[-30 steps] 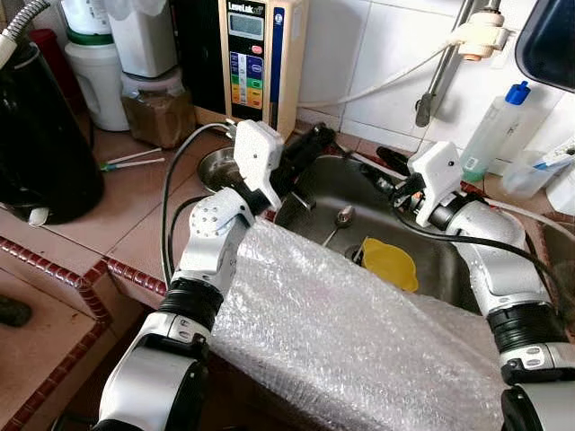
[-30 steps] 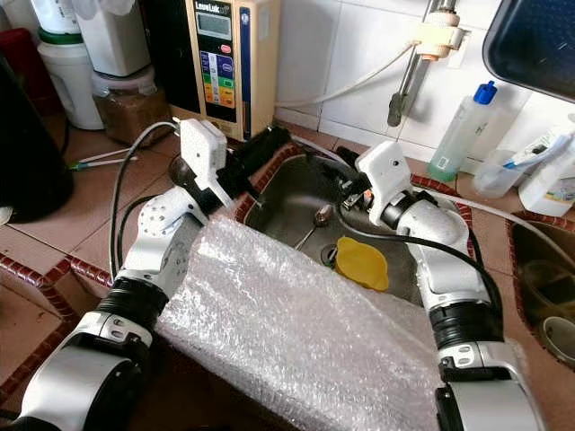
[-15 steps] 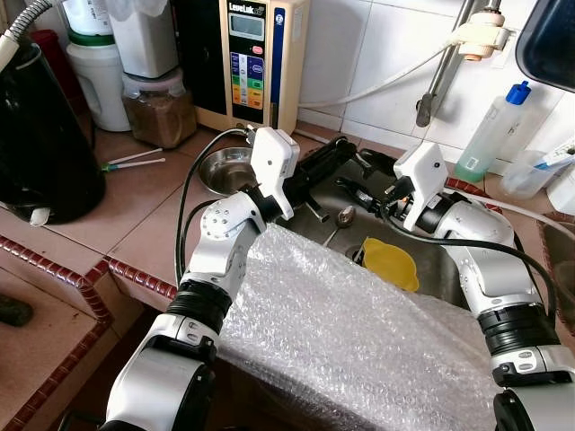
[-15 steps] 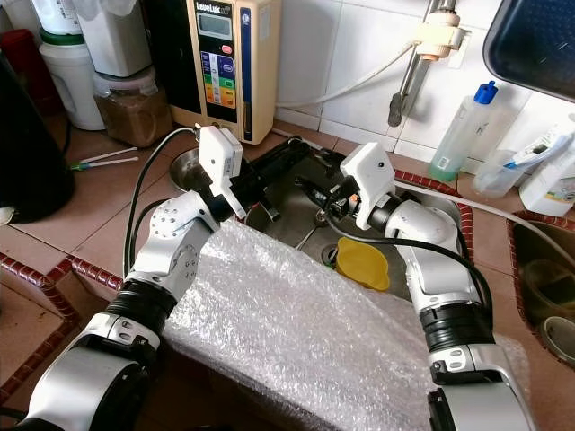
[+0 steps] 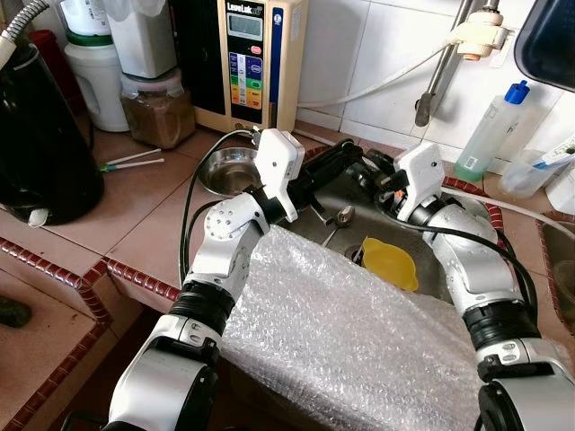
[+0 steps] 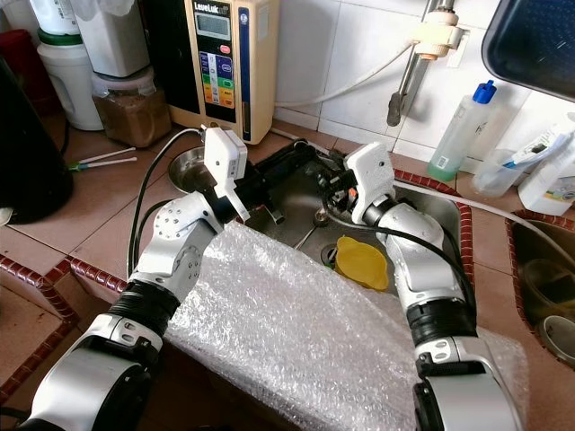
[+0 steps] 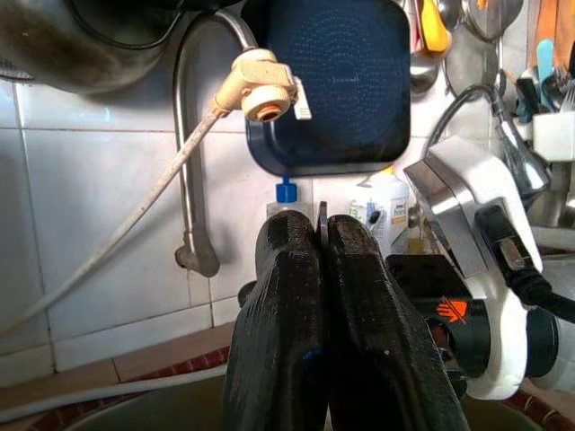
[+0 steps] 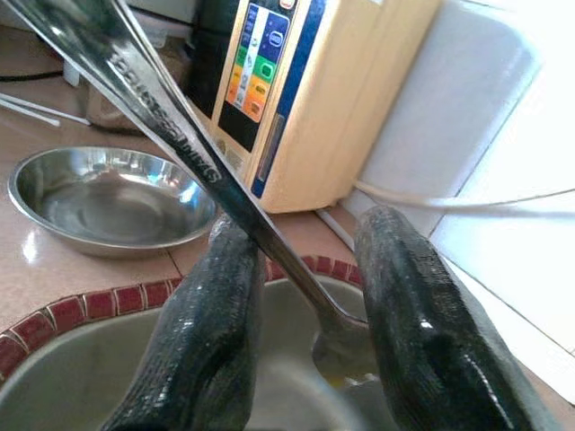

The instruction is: Kitchen organization

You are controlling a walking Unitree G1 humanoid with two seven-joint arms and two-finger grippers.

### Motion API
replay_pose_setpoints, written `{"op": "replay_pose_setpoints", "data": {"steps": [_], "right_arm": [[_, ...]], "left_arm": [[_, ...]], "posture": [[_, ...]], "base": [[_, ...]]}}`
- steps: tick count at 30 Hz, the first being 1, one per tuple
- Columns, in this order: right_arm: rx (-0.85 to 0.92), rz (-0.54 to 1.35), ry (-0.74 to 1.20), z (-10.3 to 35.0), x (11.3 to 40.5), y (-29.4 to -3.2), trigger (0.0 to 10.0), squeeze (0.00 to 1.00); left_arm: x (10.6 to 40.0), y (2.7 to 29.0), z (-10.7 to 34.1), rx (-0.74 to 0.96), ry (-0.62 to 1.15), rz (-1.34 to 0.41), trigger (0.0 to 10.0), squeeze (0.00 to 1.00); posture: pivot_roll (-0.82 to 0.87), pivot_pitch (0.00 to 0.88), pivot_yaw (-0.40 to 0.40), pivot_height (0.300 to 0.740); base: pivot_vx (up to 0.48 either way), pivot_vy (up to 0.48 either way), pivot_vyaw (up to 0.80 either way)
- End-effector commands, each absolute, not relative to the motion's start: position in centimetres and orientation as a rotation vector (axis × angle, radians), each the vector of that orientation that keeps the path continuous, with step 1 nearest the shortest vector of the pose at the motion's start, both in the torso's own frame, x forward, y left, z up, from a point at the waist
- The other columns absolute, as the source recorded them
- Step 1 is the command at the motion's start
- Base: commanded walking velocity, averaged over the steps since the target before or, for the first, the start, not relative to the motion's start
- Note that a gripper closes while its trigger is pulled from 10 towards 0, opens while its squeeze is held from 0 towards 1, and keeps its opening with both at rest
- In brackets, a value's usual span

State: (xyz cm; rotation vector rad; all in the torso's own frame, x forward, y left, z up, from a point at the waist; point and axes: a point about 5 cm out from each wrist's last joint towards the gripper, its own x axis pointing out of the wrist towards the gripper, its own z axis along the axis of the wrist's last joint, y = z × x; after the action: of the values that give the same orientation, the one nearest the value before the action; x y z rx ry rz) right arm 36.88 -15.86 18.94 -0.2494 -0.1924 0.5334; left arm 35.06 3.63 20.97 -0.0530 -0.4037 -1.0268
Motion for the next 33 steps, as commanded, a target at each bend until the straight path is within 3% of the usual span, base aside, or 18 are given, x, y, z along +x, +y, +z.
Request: {"op": "replay_pose_setpoints", "data": {"steps": [1, 13, 14, 15, 33], "right_arm": [[-0.245, 0.476, -0.202, 19.5, 37.4, -16.6, 0.0, 0.0], [-0.23, 0.453, -0.213, 19.4, 37.7, -16.4, 0.0, 0.0], [-0.229, 0.452, -0.214, 19.4, 37.7, -16.4, 0.0, 0.0], [-0.227, 0.452, -0.214, 19.4, 37.7, -16.4, 0.0, 0.0], [-0.308, 0.41, -0.087, 16.7, 37.9, -17.5, 0.0, 0.0]], "left_arm": [[34.7, 3.3, 21.1, -0.009, -0.415, -1.052, 10.0, 0.0], [34.7, 3.4, 20.4, -0.005, -0.389, -1.051, 10.0, 0.0], [34.7, 3.4, 20.4, -0.01, -0.384, -1.041, 10.0, 0.24], [34.8, 3.4, 20.3, -0.016, -0.379, -1.034, 10.0, 1.0], [34.2, 5.2, 17.9, -0.022, -0.3, -0.948, 10.0, 1.0]], "posture": [[0.03, 0.0, -0.018, 0.74], [0.04, 0.0, -0.016, 0.74], [0.04, 0.0, -0.017, 0.74], [0.04, 0.0, -0.019, 0.74], [0.07, 0.0, -0.041, 0.74]], "base": [[0.0, 0.0, 0.0], [0.0, 0.0, 0.0], [0.0, 0.0, 0.0], [0.0, 0.0, 0.0], [0.0, 0.0, 0.0]]}}
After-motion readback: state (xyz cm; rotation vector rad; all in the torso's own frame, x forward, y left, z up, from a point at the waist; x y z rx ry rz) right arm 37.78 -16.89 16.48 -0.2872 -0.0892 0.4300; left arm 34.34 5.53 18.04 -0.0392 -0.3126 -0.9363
